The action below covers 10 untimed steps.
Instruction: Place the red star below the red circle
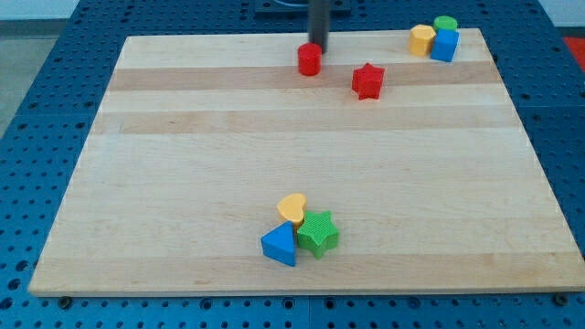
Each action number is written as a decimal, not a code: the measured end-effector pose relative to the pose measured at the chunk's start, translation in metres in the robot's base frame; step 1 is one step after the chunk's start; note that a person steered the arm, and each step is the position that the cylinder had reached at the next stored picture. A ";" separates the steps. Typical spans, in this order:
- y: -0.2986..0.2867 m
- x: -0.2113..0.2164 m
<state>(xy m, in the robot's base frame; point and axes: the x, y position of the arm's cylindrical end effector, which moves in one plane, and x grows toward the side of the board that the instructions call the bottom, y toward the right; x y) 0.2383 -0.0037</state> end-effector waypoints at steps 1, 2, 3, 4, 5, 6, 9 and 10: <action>-0.022 -0.007; 0.017 -0.045; 0.080 -0.046; 0.156 -0.046; 0.201 -0.047; 0.199 -0.032; 0.191 -0.024; 0.207 -0.005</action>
<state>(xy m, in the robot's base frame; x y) 0.2331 0.2029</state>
